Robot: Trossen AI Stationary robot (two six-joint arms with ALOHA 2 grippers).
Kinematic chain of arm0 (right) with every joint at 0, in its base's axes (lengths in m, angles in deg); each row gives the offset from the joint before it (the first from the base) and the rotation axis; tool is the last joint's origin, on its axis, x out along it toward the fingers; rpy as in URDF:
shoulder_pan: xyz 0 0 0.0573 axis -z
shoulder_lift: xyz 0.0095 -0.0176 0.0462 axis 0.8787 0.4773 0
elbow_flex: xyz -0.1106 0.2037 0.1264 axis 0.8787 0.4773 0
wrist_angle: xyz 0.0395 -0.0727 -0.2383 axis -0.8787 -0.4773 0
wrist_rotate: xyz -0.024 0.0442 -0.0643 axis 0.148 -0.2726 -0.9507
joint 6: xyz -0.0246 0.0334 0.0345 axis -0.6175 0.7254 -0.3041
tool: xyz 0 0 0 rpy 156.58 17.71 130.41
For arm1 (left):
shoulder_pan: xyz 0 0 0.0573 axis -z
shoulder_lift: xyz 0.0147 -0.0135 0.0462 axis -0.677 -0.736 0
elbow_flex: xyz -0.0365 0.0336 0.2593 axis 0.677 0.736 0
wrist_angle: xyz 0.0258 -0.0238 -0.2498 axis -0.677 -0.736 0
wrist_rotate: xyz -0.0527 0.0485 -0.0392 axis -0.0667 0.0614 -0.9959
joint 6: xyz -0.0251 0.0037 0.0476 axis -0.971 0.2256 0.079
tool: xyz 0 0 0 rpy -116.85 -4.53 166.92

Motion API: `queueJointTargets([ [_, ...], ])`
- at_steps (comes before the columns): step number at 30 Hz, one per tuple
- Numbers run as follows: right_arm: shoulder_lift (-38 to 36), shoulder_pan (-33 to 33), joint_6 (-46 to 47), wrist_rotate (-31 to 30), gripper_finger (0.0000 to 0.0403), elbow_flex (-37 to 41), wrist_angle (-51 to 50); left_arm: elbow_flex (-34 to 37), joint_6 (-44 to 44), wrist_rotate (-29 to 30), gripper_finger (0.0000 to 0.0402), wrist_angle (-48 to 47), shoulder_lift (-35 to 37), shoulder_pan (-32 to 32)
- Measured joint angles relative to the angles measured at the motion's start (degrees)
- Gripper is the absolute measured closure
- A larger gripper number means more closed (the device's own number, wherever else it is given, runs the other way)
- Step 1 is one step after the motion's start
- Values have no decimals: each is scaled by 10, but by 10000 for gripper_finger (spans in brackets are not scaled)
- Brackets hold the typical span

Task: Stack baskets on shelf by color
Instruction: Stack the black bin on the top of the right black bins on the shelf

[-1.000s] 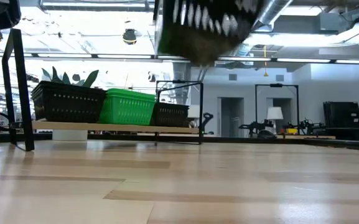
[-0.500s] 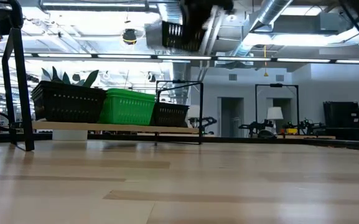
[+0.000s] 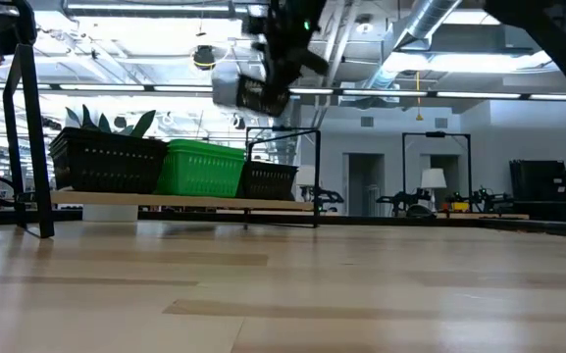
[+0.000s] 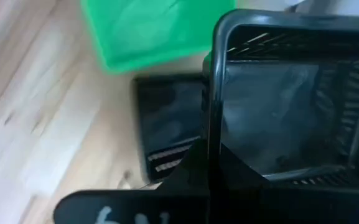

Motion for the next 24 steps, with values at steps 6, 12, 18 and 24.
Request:
queueJointTargets([
  [6, -2, 23, -57, 19, 396, 68, 47, 0, 1, 8, 141, 0, 0, 0],
  [12, -2, 26, -106, 21, 396, 105, 98, 0, 1, 12, 141, 0, 0, 0],
  [18, -2, 42, -97, 28, 389, 137, 109, 0, 1, 13, 141, -2, 0, 0],
  [24, -1, 49, -85, 50, 393, 157, 115, 0, 1, 14, 141, -7, 0, 0],
])
